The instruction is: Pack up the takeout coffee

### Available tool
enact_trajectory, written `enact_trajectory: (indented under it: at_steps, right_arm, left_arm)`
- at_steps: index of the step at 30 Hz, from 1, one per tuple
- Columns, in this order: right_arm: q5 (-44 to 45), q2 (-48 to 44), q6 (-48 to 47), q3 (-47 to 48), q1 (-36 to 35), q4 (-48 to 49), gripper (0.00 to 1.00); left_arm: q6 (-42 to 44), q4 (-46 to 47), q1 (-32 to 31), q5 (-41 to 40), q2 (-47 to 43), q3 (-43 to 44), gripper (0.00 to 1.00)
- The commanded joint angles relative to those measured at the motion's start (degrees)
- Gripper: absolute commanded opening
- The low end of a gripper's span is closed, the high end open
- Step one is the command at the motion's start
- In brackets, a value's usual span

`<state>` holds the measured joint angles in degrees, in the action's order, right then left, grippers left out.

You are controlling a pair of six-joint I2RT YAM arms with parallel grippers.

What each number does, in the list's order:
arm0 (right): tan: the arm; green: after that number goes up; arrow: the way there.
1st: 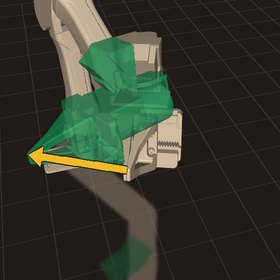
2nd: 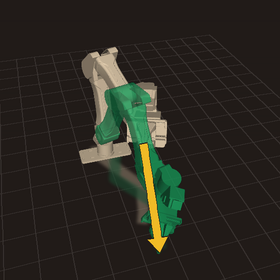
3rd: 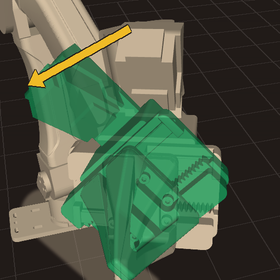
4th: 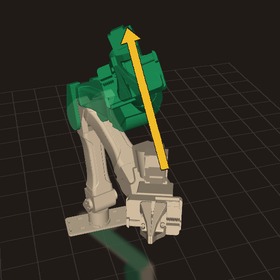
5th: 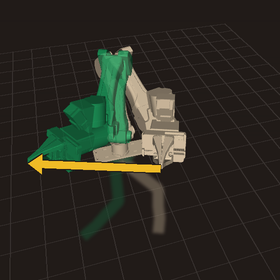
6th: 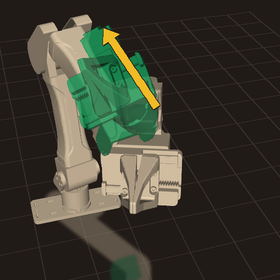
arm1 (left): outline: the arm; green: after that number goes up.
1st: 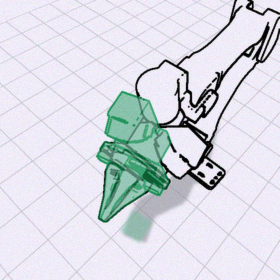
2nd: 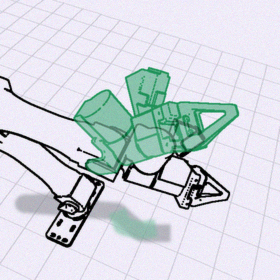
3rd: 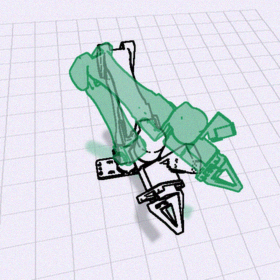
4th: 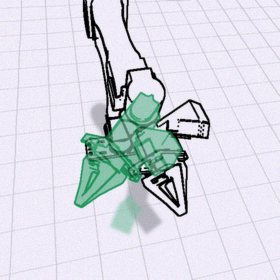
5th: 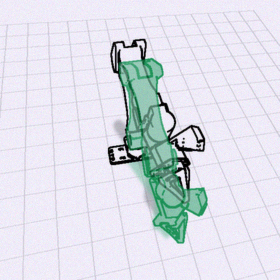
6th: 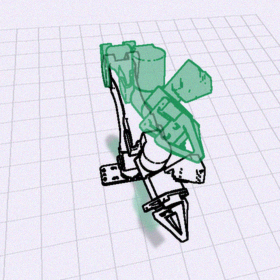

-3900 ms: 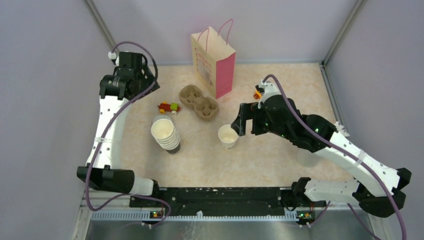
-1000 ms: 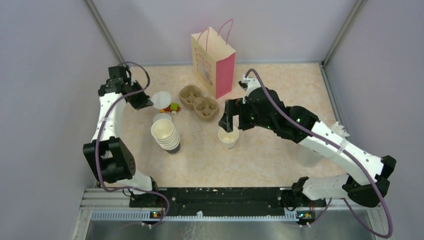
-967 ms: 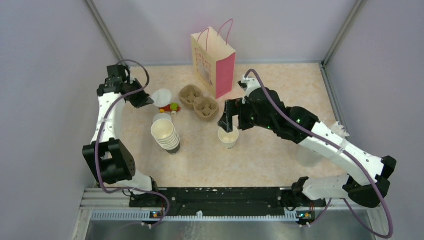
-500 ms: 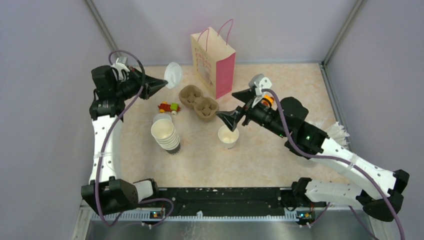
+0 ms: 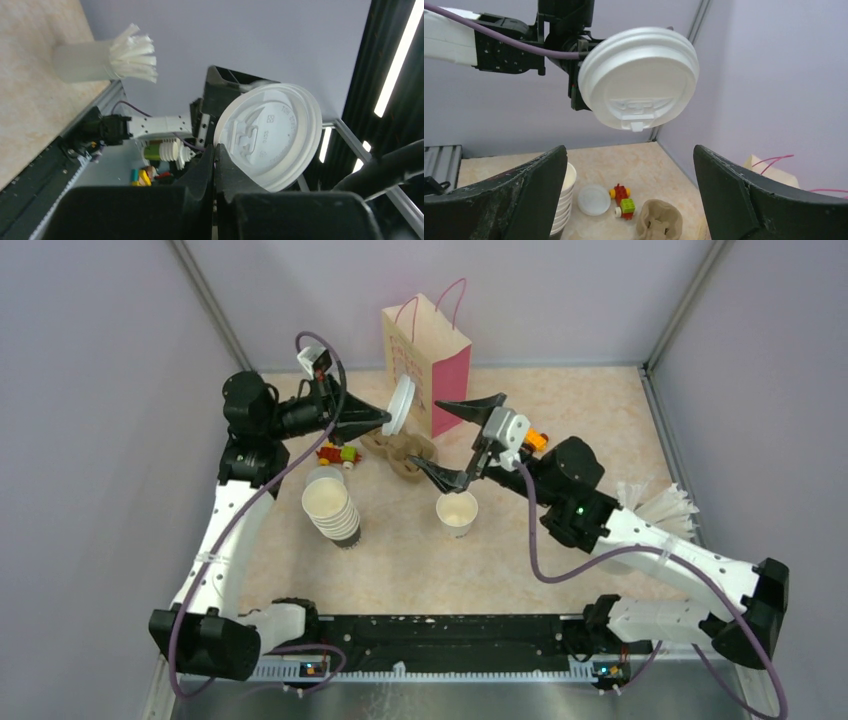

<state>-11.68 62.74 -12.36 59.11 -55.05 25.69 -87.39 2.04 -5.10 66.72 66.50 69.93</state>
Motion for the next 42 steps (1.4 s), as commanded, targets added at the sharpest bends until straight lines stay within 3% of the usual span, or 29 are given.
enact_trajectory:
  at_steps: [1,6,16,29,42]
  right_arm:
    - [-2.5,3.3,-7.9,3.7,-1.0,4.9,0.94]
    - [1.2,5.5,-11.3,3.6,-2.9,8.7,0.94]
    - [5.9,9.5,-12.2,6.4,-4.1,14.1,0.94]
    - [3.5,9.1,-15.0,8.4,-4.0,11.5,0.89]
    - [0.7,5.4,-18.4,6.1,-4.0,7.5,0.94]
  left_arm:
    - [-10.3,11.2,-1.7,3.5,-0.3,-1.5,0.0]
    - [-16.8,18.2,-2.1,5.5,0.3,-2.5,0.0]
    - [-18.0,18.7,-3.2,6.2,0.3,-3.4,0.0]
    - [-17.5,17.5,-3.2,6.9,-0.6,-4.6,0.0]
    - [-18.2,17.0,-3.2,6.9,-1.4,-5.3,0.0]
